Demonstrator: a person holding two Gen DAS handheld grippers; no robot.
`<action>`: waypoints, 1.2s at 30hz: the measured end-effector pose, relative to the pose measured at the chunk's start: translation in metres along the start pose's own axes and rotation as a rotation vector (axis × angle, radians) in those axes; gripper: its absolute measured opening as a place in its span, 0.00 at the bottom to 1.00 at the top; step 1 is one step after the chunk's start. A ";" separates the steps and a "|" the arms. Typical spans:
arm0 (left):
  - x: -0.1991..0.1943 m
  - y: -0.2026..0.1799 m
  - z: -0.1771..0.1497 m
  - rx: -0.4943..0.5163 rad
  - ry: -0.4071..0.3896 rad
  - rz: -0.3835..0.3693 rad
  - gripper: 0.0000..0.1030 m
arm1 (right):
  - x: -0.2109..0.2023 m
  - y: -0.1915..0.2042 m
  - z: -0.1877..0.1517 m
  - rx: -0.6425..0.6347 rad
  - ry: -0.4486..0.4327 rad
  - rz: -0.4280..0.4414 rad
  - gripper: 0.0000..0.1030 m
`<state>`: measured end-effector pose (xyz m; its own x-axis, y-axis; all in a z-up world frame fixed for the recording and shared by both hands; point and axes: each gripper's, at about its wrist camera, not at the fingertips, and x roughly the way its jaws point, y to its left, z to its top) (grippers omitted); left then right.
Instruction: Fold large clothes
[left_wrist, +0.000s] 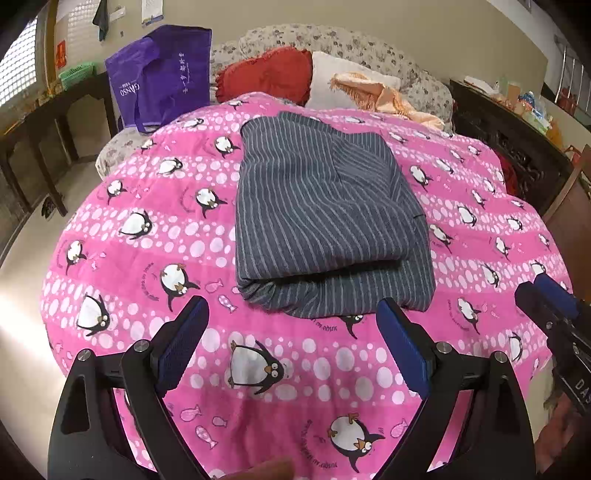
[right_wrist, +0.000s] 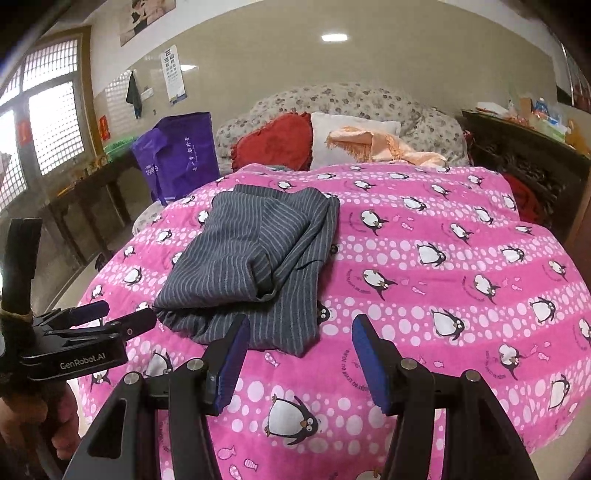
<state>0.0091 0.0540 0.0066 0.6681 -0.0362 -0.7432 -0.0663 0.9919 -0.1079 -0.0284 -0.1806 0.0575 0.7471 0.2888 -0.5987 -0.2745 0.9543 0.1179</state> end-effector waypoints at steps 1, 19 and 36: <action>0.003 0.000 -0.001 0.001 0.007 0.000 0.89 | 0.001 0.001 0.000 -0.003 -0.001 0.001 0.53; 0.054 -0.004 -0.016 0.013 0.122 0.027 0.89 | 0.035 -0.015 -0.018 0.026 0.054 0.000 0.53; 0.066 -0.007 -0.023 0.024 0.163 0.013 0.89 | 0.040 -0.011 -0.021 0.011 0.054 0.019 0.54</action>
<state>0.0368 0.0419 -0.0564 0.5385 -0.0402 -0.8417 -0.0557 0.9950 -0.0832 -0.0083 -0.1809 0.0158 0.7078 0.3023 -0.6384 -0.2814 0.9497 0.1377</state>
